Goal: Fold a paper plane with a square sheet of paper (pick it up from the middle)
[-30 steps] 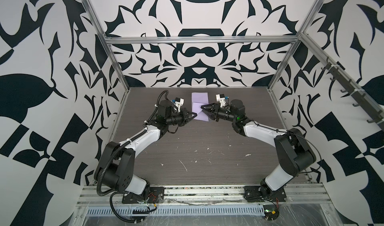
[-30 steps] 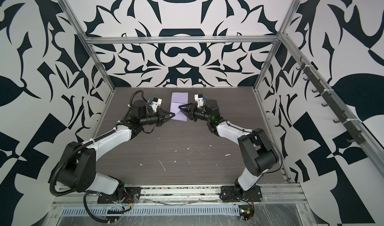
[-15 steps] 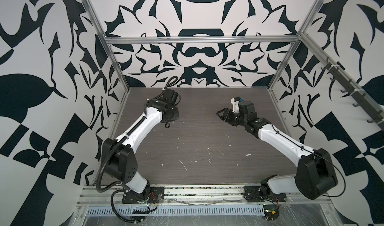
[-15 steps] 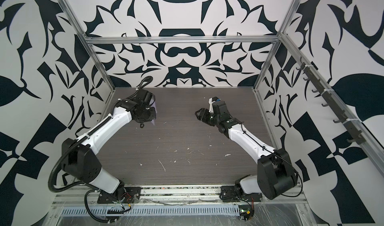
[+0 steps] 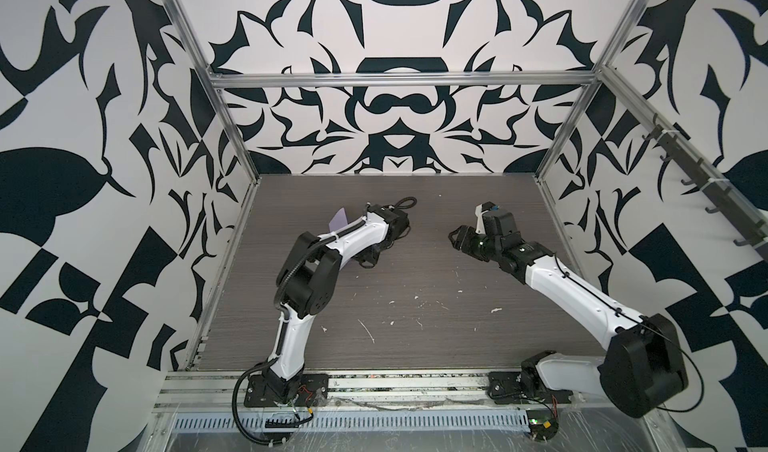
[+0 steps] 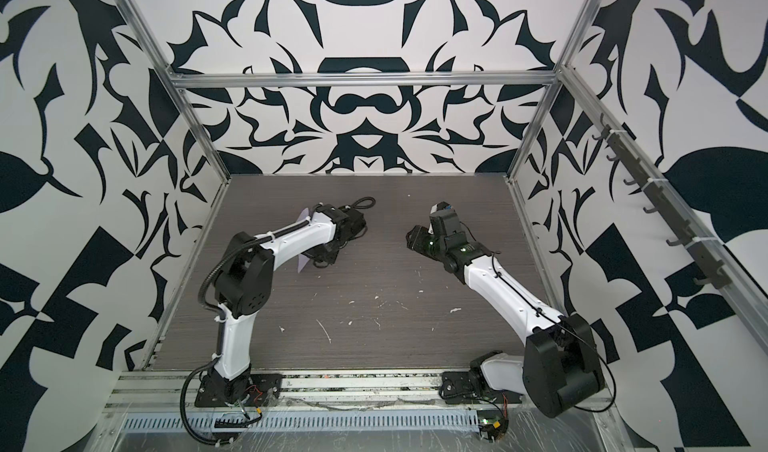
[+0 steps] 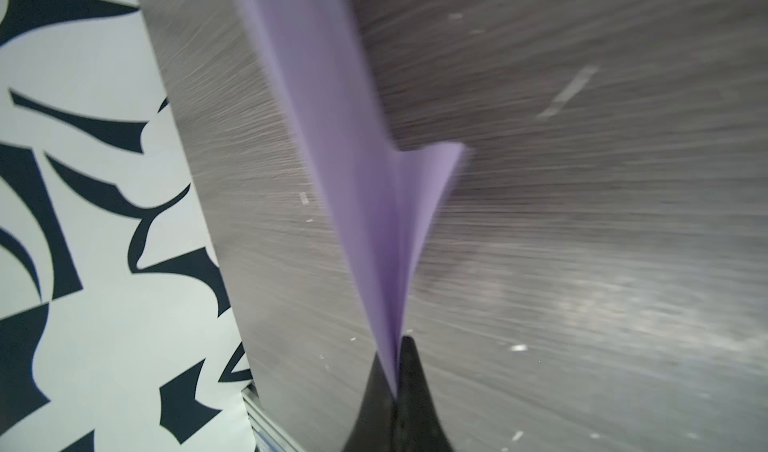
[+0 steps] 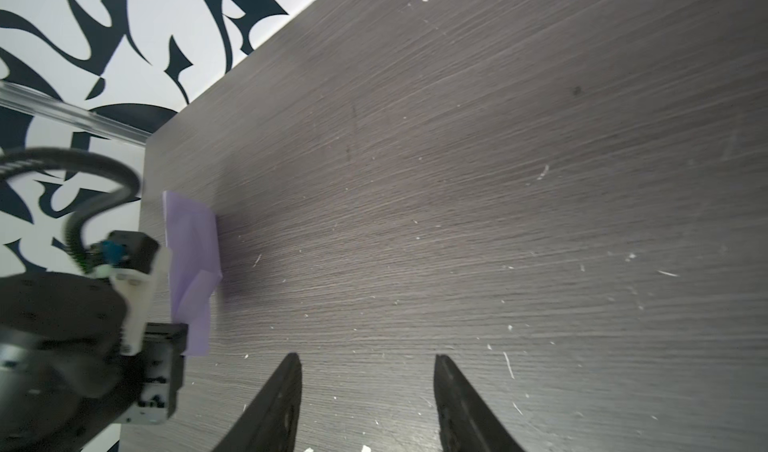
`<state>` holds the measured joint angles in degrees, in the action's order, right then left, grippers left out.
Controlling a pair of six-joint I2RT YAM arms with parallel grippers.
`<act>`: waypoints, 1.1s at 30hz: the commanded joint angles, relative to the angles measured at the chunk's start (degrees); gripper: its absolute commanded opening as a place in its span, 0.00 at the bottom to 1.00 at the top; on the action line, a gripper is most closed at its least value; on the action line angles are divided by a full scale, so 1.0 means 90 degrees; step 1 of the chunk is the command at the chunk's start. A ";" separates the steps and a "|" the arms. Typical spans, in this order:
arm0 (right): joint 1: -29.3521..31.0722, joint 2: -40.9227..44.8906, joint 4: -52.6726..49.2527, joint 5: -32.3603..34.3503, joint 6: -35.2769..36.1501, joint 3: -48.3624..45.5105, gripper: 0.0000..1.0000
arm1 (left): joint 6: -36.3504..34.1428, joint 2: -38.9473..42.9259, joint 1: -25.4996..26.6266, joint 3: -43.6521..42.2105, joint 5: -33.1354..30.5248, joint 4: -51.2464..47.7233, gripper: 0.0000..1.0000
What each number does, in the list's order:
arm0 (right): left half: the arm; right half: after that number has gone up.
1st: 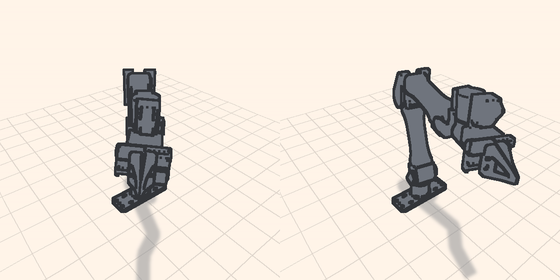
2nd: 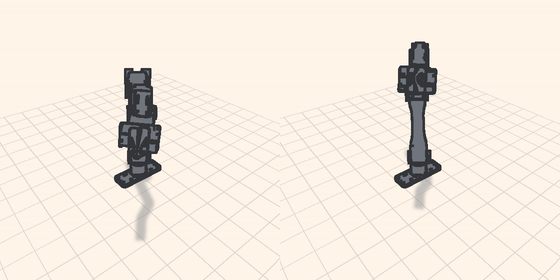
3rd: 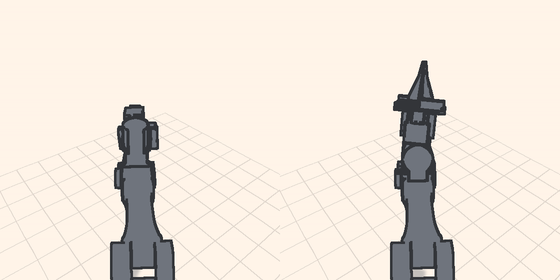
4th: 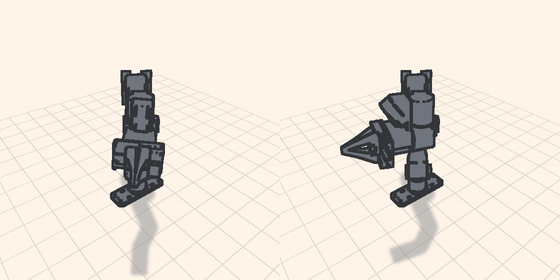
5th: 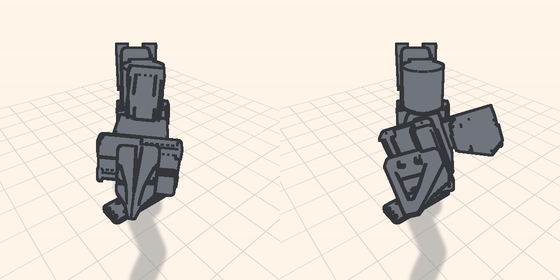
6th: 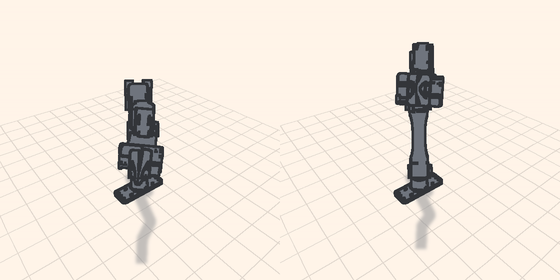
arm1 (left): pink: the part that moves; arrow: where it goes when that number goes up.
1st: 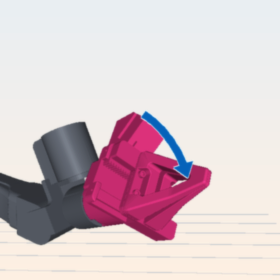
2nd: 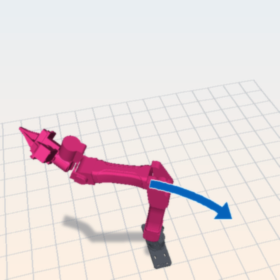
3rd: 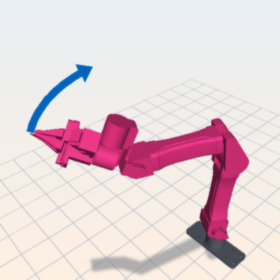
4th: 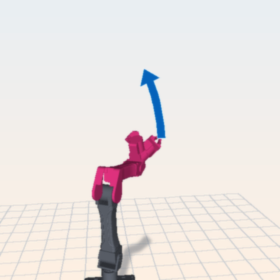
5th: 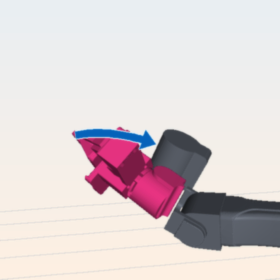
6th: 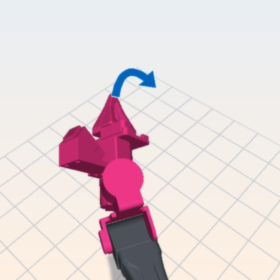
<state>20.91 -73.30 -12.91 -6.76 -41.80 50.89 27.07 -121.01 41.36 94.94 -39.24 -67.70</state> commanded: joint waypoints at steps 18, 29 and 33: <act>0.0725 -0.1097 0.0172 -0.0419 0.0099 0.0542 0.55 | 0.0568 0.2837 -0.1655 -0.2247 0.5532 0.3259 0.72; 0.2218 -0.3896 0.1270 -0.1233 -0.0123 0.2616 0.50 | 0.1464 0.3984 -0.3433 -0.4884 0.7122 0.5716 0.84; 0.2218 -0.4336 0.1447 -0.1520 0.0173 0.2978 0.49 | 0.1402 0.3787 -0.3444 -0.5204 0.7601 0.6337 0.79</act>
<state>41.52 -112.18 -2.87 -17.54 -42.02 74.32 39.00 -86.13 10.44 49.10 22.59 -18.74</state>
